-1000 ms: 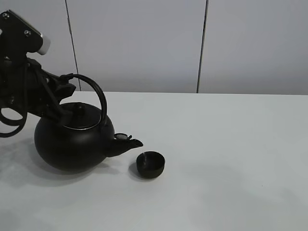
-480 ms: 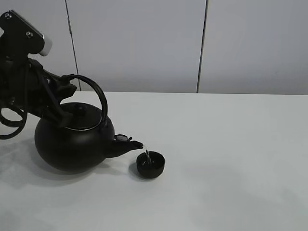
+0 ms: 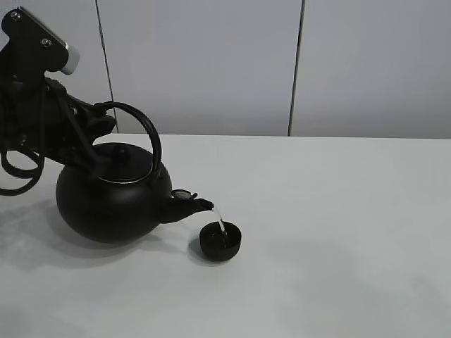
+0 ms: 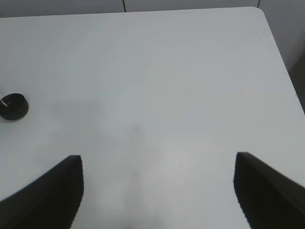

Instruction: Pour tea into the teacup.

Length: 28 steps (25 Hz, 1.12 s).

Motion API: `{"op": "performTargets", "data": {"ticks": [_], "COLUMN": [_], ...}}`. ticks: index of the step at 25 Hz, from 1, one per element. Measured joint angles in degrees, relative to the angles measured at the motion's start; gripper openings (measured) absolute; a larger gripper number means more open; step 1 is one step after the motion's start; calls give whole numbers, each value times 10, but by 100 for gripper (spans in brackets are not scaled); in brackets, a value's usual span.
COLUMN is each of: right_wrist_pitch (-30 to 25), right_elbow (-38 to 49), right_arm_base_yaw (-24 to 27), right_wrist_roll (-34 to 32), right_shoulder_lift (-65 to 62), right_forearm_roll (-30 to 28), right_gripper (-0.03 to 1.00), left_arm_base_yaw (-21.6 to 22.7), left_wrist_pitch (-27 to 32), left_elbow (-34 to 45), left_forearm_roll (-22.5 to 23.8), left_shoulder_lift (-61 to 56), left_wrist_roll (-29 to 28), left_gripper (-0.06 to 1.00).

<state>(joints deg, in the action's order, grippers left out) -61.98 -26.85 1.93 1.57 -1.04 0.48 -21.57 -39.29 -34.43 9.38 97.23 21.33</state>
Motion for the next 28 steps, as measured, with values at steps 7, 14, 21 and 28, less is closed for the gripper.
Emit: {"op": "performTargets", "data": {"ticks": [7,14,21,28], "right_wrist_pitch": [0,0,1,0], "right_elbow": [0,0,0,0], "right_arm_base_yaw": [0,0,0,0], "right_wrist_roll": [0,0,0,0], "right_shoulder_lift": [0,0,0,0], "right_forearm_roll": [0,0,0,0], "right_gripper": [59,59,59,59], "left_arm_base_yaw": [-1,0,1,37], "left_wrist_pitch": [1,-59,-110,-146], "left_elbow": [0,40,74,85], "left_forearm_roll": [0,-40,-83,-106], "left_shoulder_lift": [0,0,0,0], "left_wrist_roll": [-104,-159,-184,-213], "left_gripper": [11,11,11,11]}}
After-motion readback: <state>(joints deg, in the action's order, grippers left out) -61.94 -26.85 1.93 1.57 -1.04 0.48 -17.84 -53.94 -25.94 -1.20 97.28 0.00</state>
